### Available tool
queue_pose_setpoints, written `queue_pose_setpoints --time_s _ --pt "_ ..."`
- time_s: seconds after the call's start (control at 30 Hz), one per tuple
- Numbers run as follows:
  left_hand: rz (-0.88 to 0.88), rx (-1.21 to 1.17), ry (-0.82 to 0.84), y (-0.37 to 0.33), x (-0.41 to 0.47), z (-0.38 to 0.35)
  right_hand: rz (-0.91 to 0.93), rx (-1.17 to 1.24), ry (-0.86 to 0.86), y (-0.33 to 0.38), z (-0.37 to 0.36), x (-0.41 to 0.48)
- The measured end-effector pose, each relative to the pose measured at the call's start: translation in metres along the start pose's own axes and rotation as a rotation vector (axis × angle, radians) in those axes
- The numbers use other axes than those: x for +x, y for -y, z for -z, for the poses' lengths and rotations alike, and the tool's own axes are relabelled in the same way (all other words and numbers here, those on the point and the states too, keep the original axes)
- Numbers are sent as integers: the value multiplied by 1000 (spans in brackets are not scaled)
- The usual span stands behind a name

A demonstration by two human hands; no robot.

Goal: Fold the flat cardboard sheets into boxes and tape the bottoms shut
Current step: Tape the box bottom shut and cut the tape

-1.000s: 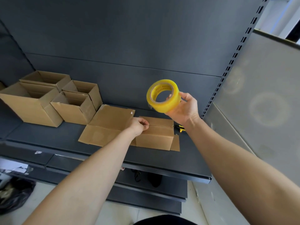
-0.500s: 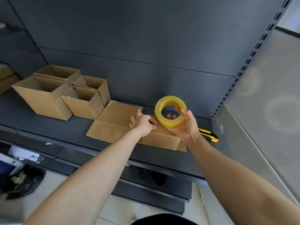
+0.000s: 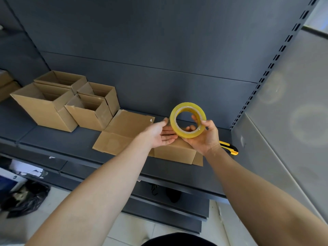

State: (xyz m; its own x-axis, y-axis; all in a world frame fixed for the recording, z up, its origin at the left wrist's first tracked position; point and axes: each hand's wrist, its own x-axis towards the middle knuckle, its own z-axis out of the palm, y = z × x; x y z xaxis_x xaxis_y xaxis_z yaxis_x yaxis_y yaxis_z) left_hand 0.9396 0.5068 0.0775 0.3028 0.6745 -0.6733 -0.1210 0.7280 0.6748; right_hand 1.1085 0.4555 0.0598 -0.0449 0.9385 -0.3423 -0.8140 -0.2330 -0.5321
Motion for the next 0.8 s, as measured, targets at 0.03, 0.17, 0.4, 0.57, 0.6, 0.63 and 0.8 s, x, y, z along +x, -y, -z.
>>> queue_pose_setpoints --time_s 0.03,0.17,0.4,0.57,0.6,0.63,0.8 --pt "-10 -14 4 0 1 2 -9 -23 9 3 0 0" --pt "-42 -65 27 2 5 9 -57 -148 63 16 5 -4" --pt "-47 0 -42 2 5 3 -137 -522 99 45 6 -9" --pt "-92 74 -79 4 4 -4 -70 -952 87 63 -16 -6" --pt "-104 84 -85 4 4 -4 -38 -1054 90 67 -23 -6" --pt "-113 83 -97 4 4 -3 -5 -1161 87 72 -29 -5" --pt "-140 55 -160 4 4 0 29 -1699 27 82 -46 -4"
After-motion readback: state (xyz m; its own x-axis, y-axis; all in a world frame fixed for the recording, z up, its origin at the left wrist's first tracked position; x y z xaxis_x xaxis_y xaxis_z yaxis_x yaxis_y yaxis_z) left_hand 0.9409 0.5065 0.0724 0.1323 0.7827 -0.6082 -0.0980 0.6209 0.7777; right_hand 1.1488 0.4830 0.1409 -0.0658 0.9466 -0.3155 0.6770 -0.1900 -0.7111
